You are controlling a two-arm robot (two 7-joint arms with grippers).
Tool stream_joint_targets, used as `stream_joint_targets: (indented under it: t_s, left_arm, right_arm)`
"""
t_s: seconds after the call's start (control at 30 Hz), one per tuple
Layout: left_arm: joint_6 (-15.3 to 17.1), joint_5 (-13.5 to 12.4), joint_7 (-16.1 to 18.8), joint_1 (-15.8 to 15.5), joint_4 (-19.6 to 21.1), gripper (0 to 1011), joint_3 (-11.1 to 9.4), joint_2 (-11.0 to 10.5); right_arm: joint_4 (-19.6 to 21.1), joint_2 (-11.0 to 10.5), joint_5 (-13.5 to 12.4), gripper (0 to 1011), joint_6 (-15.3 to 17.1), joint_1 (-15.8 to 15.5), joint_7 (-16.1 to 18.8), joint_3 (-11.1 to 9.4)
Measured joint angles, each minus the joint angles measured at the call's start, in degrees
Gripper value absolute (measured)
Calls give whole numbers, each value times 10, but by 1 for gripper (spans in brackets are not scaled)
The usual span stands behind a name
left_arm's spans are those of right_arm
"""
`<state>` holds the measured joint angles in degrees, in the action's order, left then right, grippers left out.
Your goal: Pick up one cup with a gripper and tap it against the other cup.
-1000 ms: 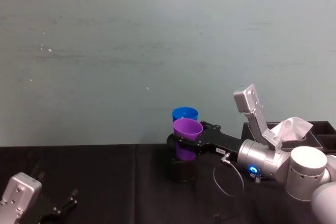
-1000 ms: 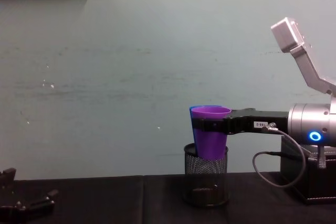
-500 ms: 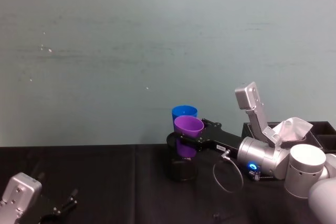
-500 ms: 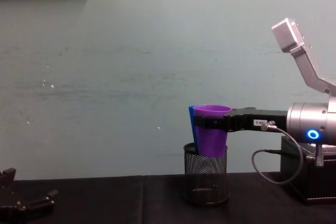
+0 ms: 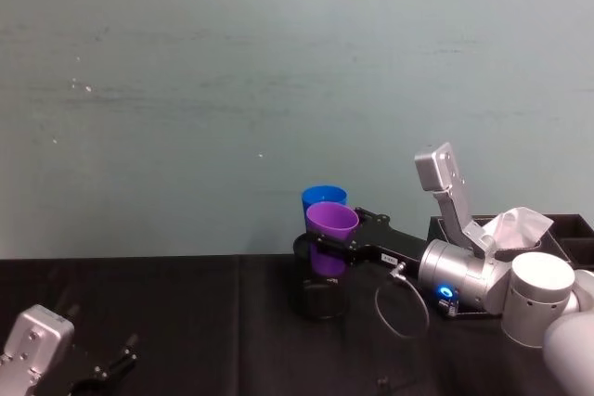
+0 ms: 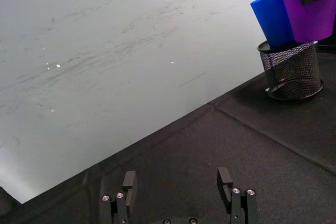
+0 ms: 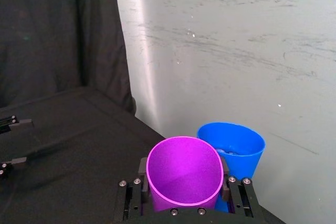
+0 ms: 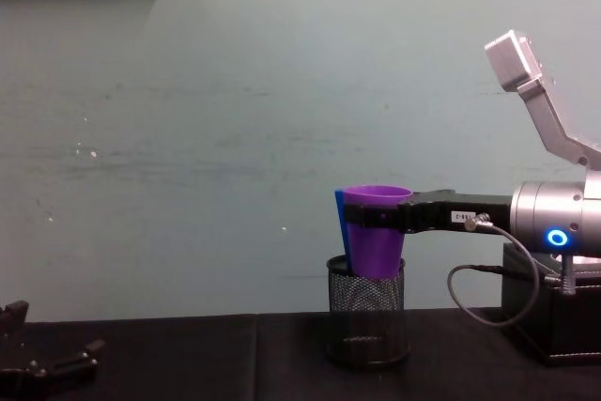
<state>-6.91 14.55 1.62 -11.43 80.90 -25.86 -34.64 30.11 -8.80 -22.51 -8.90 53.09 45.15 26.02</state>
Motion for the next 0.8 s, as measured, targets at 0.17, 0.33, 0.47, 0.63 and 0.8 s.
stream_joint_targets:
  t_s: [0.17, 0.33, 0.47, 0.63, 0.8]
  left_arm:
    - [0, 0, 0, 0, 0, 1000, 0, 0]
    - [0, 0, 0, 0, 0, 1000, 0, 0]
    - [0, 0, 0, 0, 0, 1000, 0, 0]
    - [0, 0, 0, 0, 0, 1000, 0, 0]
    - [0, 0, 0, 0, 0, 1000, 0, 0]
  right_arm:
    - [1, 0, 0, 734, 0, 0, 0, 1]
    - [1, -1, 0, 734, 0, -1, 0, 1]
    - [1, -1, -1, 734, 0, -1, 0, 1]
    - [1, -1, -1, 734, 0, -1, -1, 2]
    - [2, -1, -1, 734, 1, -1, -1, 2]
